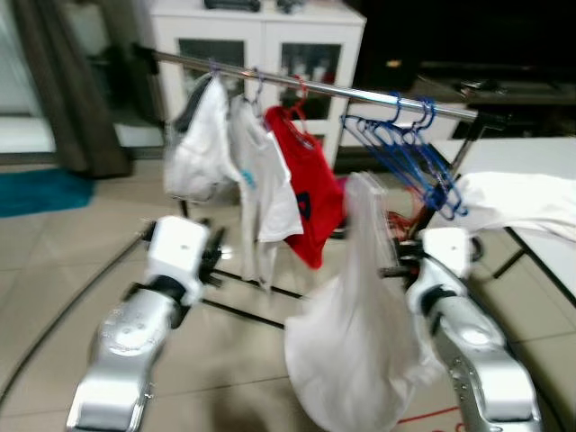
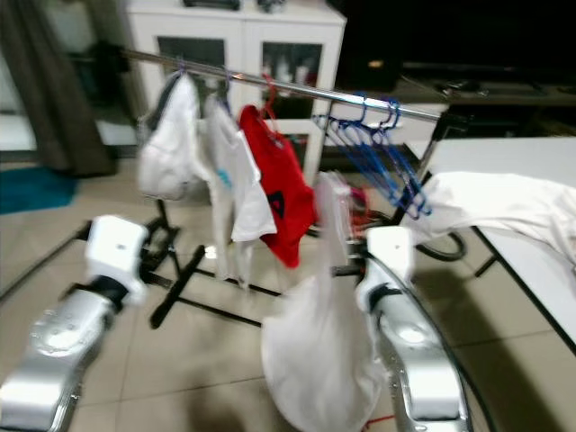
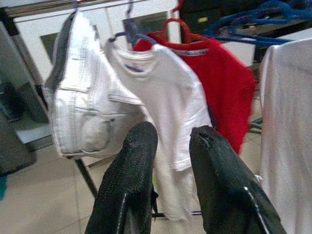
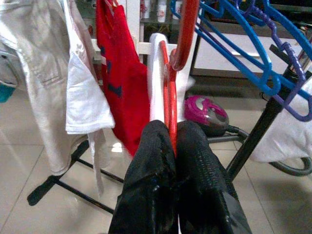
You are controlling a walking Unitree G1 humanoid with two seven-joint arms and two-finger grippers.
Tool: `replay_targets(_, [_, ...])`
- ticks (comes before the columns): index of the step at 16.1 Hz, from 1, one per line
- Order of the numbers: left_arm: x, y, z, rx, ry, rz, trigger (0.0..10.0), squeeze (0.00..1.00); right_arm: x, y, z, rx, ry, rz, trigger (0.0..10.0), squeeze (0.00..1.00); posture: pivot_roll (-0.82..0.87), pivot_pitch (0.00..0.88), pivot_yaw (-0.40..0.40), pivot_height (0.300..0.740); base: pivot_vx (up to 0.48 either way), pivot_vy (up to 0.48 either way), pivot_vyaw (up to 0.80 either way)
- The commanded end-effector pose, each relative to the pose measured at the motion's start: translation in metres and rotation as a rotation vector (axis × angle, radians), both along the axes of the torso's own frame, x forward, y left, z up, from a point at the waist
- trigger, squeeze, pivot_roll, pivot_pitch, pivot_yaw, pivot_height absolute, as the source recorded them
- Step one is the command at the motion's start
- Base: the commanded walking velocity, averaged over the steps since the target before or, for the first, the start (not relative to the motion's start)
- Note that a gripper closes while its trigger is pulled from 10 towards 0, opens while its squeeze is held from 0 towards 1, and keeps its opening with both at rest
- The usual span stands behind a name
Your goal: Hang hanger
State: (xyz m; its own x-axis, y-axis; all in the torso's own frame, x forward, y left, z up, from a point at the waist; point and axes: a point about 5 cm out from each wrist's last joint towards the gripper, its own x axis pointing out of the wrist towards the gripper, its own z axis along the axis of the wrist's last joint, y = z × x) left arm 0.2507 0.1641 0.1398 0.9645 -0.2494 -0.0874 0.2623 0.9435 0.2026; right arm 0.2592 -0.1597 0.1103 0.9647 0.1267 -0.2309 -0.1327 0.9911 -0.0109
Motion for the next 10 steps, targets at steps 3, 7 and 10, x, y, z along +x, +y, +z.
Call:
replay_targets(3, [0.002,-0.01,0.003,-0.011,-0.014,-0.045,10.0,0.0,0.001,-0.001,0.003,-0.049,-0.004,0.063,10.0,0.0,0.07,0.0,-0.048,0.74,0.374,0.0,0.0])
replay_targets(7, [0.0,-0.009,0.003,-0.009,-0.015,-0.037,10.0,0.0,0.004,0.014,-0.003,-0.064,0.03,0.162,10.0,0.0,0.08,0.0,-0.069,0.74,0.367,0.0,0.0])
replay_targets(10, [-0.001,-0.009,0.003,-0.006,-0.018,-0.031,10.0,0.0,0.0,0.029,-0.006,-0.058,0.058,0.295,10.0,0.0,0.09,0.0,-0.083,0.74,0.363,0.0,0.0])
